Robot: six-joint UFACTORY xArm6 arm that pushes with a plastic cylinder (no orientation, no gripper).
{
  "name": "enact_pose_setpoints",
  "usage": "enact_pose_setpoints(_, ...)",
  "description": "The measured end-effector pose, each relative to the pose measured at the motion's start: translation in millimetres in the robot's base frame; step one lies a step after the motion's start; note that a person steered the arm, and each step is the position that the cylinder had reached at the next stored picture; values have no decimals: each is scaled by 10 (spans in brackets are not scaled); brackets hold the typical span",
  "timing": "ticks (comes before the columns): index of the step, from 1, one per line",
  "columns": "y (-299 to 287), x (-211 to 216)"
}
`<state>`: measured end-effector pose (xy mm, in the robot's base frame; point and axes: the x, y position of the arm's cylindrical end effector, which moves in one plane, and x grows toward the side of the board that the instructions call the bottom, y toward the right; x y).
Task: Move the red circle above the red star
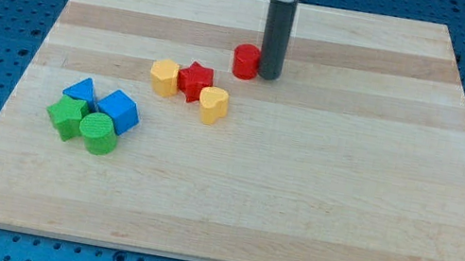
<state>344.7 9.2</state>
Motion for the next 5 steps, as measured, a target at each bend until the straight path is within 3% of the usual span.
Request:
enact_pose_setpoints(2, -271, -108)
enact_pose_setpoints(5, -100, 245)
